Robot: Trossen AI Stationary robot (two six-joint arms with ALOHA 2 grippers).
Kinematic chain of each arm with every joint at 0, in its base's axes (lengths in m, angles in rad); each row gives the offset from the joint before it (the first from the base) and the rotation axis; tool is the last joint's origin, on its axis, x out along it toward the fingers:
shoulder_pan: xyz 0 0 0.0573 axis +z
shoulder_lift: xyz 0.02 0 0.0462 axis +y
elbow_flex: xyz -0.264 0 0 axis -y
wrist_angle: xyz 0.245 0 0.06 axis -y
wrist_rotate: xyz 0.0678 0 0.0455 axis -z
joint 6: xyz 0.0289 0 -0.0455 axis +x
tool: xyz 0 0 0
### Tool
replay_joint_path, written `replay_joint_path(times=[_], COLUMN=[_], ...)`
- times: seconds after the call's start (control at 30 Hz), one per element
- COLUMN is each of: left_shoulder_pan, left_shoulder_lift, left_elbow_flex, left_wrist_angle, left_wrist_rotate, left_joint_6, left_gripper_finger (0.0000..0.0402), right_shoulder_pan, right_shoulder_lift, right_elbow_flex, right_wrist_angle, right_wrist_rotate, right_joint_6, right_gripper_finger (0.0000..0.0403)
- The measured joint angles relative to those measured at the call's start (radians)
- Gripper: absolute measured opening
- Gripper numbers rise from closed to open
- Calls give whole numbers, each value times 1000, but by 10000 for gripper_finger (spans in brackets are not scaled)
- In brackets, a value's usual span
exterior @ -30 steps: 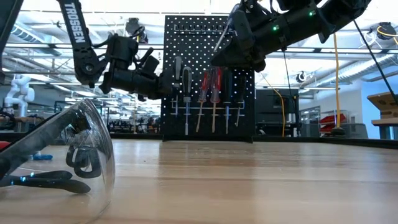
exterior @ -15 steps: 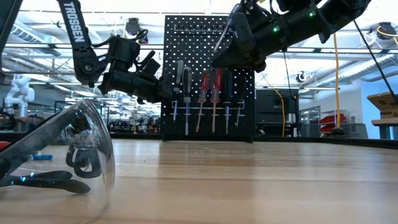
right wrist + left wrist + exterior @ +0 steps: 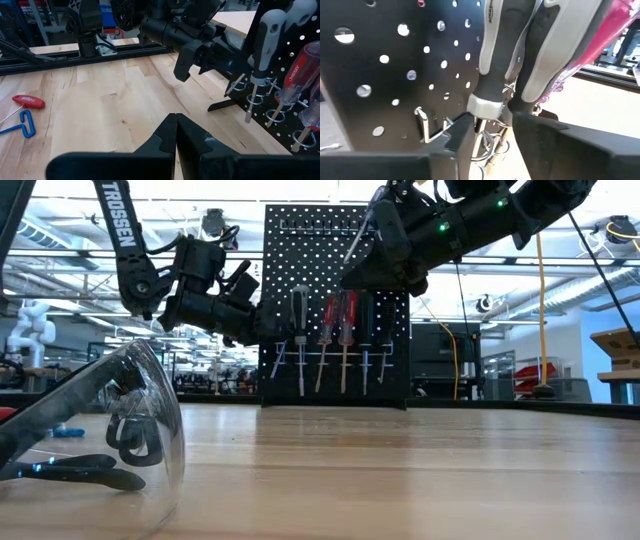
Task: Hang tools onto peg board
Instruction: Hang the gray screwdriver on the pegboard
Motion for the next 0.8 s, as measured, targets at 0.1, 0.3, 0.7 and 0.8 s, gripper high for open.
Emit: replay_joint_path(times=[0.1,0.3,0.7,0.8], left_shoulder_pan=[0,-2,4,2], left_shoulder_lift=[-8,-36,-138,-173], left_elbow_flex=[-1,-3,-2,-4], left_wrist_angle=[-8,-42,-247,-284], left_wrist_rotate=[35,50,166,174], left_joint_6=[-1,-2,1,-2], left_gripper_finger=[165,219,286,286], right_shoulder_pan=[0,0,0,0], right_shoulder_lift=[0,0,0,0], right_elbow_flex=[0,0,0,0], right_wrist_angle=[0,1,2,2], right_wrist_rotate=[0,0,0,0], right_joint_6=[0,0,5,6], right_gripper_finger=[0,0,0,0])
